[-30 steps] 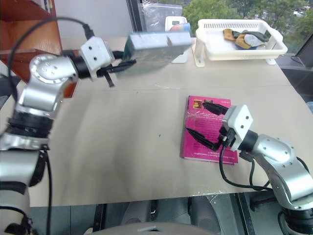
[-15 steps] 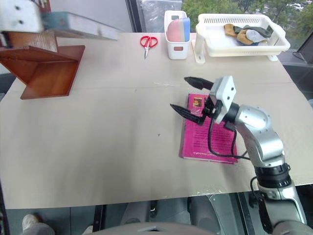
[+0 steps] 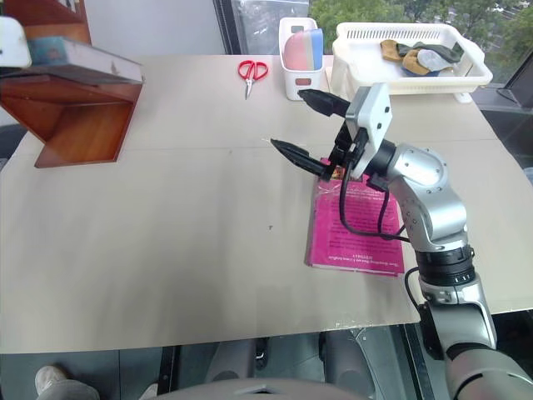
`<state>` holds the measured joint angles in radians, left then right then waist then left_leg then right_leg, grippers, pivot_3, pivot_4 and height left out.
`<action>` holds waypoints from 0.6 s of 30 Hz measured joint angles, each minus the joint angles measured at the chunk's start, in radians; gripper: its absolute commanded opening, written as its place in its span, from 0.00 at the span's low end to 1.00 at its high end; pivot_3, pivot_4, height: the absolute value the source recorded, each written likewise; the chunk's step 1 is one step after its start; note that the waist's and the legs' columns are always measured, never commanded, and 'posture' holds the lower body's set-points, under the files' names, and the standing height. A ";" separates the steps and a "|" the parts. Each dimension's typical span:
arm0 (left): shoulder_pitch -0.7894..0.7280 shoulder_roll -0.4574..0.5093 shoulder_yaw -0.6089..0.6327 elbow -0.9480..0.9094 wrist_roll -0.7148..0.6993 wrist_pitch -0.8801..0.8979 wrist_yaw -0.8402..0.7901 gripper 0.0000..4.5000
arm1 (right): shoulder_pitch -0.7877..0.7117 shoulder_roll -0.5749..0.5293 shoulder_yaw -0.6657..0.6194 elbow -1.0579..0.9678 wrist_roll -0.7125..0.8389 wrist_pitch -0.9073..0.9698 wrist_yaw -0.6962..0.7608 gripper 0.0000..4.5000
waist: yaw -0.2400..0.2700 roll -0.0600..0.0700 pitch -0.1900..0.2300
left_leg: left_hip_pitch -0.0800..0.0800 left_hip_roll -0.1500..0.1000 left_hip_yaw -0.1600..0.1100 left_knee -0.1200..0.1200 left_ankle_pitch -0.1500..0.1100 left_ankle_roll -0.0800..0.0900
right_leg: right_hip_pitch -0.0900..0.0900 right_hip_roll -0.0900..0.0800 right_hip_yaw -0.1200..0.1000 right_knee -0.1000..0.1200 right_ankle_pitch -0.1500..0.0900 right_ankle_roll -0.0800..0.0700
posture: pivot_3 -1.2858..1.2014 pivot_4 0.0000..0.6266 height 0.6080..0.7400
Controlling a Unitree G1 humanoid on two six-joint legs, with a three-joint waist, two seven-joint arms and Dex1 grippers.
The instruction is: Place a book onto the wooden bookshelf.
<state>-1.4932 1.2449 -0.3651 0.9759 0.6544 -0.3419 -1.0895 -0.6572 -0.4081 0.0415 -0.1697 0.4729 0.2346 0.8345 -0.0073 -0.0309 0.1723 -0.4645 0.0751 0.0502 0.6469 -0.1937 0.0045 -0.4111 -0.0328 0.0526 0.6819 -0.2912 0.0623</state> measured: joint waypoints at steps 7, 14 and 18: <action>0.001 0.000 -0.028 0.123 0.057 -0.059 0.135 0.13 | 0.000 -0.001 0.007 0.010 -0.020 -0.003 0.013 1.00 | -0.011 0.000 0.000 | 0.000 0.000 0.000 0.001 0.000 0.000 | -0.001 0.000 0.000 0.003 0.000 0.000 | 0.52 0.24 1.00; 0.003 0.006 -0.017 0.162 0.036 -0.086 0.158 0.39 | 0.000 -0.001 0.023 0.010 -0.054 -0.022 0.015 1.00 | -0.011 0.000 0.000 | 0.000 0.000 0.001 0.003 0.000 0.000 | -0.002 0.000 0.001 0.006 0.000 0.000 | 0.52 0.24 1.00; 0.028 0.008 -0.004 0.177 0.016 -0.086 0.150 0.78 | -0.004 -0.002 0.022 0.015 -0.056 -0.036 0.026 1.00 | -0.009 0.000 0.000 | 0.000 0.000 0.000 0.005 0.000 0.000 | -0.002 0.000 0.000 0.009 0.000 0.000 | 0.52 0.24 1.00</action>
<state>-1.4649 1.2527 -0.3693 1.1531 0.6706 -0.4283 -0.9394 -0.6615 -0.4099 0.0630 -0.1546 0.4167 0.1983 0.8606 -0.0161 -0.0309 0.1723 -0.4643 0.0753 0.0505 0.6519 -0.1937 0.0044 -0.4130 -0.0325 0.0530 0.6911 -0.2913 0.0622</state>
